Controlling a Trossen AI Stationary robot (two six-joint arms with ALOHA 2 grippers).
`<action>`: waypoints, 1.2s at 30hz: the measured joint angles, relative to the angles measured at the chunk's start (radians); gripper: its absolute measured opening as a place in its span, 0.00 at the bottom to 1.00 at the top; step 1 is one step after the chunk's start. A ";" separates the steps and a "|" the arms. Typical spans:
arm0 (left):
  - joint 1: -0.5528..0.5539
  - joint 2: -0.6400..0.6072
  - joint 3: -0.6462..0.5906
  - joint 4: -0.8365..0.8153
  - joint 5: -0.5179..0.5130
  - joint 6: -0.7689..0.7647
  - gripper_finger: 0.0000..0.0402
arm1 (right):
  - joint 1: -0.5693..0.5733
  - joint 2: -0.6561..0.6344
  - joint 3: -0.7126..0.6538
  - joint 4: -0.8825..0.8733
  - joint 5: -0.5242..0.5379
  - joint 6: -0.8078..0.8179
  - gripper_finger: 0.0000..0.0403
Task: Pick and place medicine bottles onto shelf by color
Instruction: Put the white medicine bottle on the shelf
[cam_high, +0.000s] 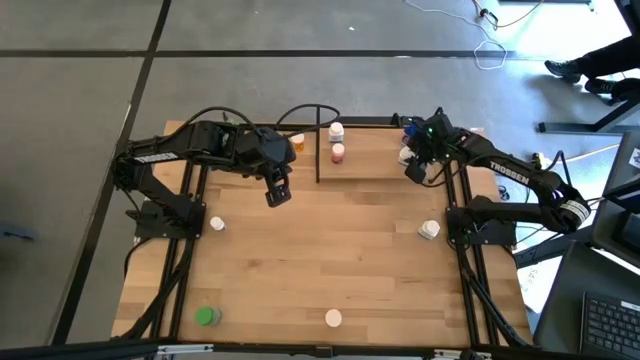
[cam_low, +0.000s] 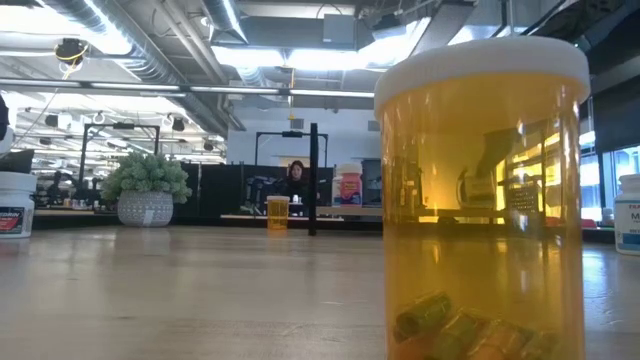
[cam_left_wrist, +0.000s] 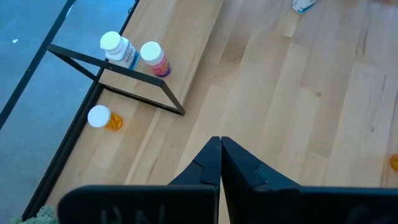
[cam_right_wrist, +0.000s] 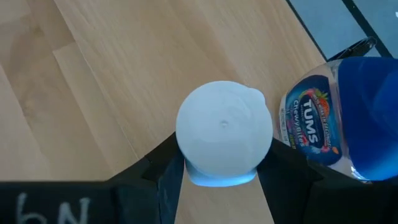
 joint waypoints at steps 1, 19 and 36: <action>0.000 0.000 0.000 0.000 0.000 0.000 0.00 | 0.000 0.000 0.000 0.001 0.003 0.001 0.44; 0.000 0.000 0.000 0.000 0.000 0.000 0.00 | 0.000 0.000 0.000 0.007 -0.002 0.025 0.45; 0.000 0.000 0.000 0.000 0.000 0.001 0.00 | 0.000 0.000 0.001 0.012 -0.001 0.029 0.59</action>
